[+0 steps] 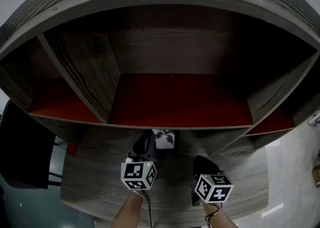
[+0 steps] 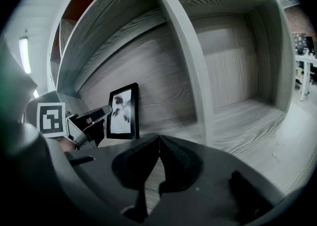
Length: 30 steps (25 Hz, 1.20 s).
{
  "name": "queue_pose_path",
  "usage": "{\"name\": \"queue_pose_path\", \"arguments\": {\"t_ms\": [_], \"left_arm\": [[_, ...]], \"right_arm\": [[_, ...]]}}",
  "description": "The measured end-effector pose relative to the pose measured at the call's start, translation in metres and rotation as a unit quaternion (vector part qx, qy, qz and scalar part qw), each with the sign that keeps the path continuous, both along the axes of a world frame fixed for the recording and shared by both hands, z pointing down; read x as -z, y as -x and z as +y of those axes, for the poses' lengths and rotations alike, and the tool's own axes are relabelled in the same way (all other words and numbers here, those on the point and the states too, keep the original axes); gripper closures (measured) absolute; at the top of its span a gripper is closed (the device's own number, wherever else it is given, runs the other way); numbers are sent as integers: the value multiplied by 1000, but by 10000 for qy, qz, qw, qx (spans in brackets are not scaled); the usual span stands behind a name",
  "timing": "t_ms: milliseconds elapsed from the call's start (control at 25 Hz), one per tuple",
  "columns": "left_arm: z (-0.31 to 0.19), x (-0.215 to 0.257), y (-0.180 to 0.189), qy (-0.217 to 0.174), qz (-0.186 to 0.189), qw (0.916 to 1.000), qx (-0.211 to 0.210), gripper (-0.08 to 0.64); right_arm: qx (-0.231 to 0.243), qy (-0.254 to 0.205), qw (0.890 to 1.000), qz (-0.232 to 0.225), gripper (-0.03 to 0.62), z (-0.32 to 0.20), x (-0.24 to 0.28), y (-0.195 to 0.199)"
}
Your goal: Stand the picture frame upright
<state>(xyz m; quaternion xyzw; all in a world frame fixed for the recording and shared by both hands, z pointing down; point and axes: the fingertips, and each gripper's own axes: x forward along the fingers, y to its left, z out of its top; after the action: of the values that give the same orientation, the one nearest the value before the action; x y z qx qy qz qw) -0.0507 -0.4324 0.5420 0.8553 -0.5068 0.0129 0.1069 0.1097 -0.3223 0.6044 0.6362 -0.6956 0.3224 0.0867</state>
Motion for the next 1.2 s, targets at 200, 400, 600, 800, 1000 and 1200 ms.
{"name": "queue_pose_path", "arguments": {"t_ms": [200,400,600,800,1000,1200], "left_arm": [[-16,5,-3,-239,-5,9997,12,486],[-21,-1,-5,-172,-46,9998,111,488],[-26,-9,-11,-41,-178,9996,220,488],[-31,-14,-12,50,-285,9993,227,488],[-36,-19,-12,192,-322,9991,200,488],[-40,-23,-13,297,-336,9989,169,485]], "right_arm": [[-36,8,10000,23,560,-2,-1,-4],[-60,82,9999,-4,560,-1,-8,-4],[-86,113,9999,-1,560,-1,-10,-7],[-79,130,9999,-11,560,0,-12,-8],[-15,147,9999,-12,560,2,-13,-6],[-31,148,9999,-19,560,1,-14,-8]]}}
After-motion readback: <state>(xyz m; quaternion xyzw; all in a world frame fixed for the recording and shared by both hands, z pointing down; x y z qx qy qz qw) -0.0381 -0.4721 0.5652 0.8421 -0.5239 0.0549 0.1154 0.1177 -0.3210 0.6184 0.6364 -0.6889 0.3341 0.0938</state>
